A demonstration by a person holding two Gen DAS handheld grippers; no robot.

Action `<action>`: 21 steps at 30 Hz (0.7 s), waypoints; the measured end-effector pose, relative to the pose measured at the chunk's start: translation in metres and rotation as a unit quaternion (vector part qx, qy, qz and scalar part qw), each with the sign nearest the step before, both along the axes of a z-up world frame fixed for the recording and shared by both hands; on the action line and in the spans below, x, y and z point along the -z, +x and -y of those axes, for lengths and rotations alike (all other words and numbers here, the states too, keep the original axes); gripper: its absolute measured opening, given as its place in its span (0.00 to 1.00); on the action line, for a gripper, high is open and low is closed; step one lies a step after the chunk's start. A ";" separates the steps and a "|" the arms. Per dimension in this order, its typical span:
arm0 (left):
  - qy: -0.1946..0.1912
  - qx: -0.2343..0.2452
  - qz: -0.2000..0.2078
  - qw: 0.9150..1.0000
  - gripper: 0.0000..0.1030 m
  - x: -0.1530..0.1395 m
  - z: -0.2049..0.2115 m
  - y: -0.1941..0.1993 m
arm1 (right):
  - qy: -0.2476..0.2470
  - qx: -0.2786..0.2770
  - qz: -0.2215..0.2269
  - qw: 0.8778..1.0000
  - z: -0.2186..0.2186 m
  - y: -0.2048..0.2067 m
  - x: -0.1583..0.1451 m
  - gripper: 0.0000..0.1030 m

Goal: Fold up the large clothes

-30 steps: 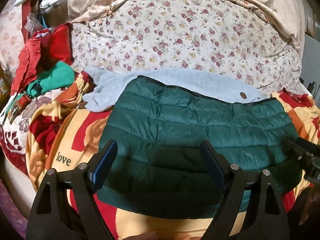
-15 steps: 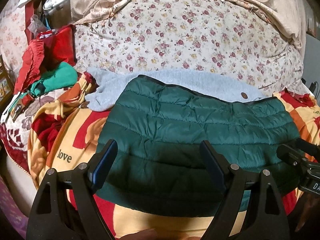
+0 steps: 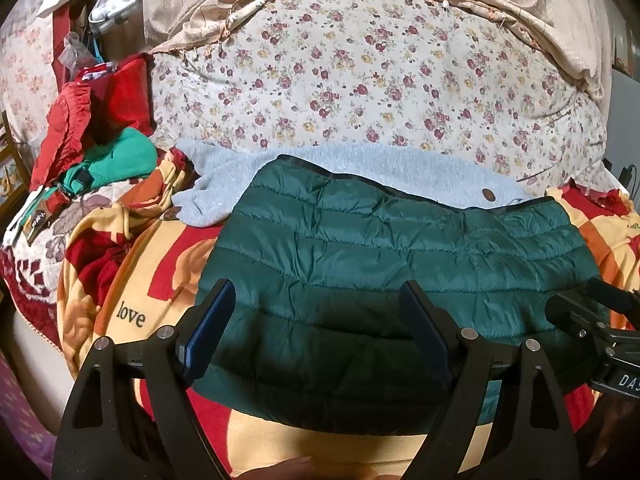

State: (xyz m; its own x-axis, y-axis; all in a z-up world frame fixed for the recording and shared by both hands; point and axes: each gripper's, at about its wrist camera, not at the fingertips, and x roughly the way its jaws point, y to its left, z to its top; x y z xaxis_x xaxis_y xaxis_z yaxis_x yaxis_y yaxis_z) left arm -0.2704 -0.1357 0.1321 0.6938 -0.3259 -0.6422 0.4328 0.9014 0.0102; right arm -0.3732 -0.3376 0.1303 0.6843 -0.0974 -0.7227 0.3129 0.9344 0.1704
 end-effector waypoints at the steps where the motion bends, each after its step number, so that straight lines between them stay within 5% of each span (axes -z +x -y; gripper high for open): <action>1: 0.000 0.000 0.000 1.000 0.82 0.000 0.000 0.000 | 0.000 -0.001 0.000 1.000 0.000 0.000 0.000 0.90; 21: 0.002 0.002 -0.003 1.000 0.82 0.003 0.001 0.001 | 0.005 -0.006 -0.011 1.000 0.000 0.004 0.006 0.90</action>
State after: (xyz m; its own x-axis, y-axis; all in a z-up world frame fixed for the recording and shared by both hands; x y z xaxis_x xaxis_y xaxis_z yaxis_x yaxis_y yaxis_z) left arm -0.2698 -0.1367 0.1291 0.6883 -0.3254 -0.6484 0.4361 0.8998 0.0113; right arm -0.3690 -0.3376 0.1241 0.6699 -0.0822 -0.7378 0.3057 0.9362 0.1732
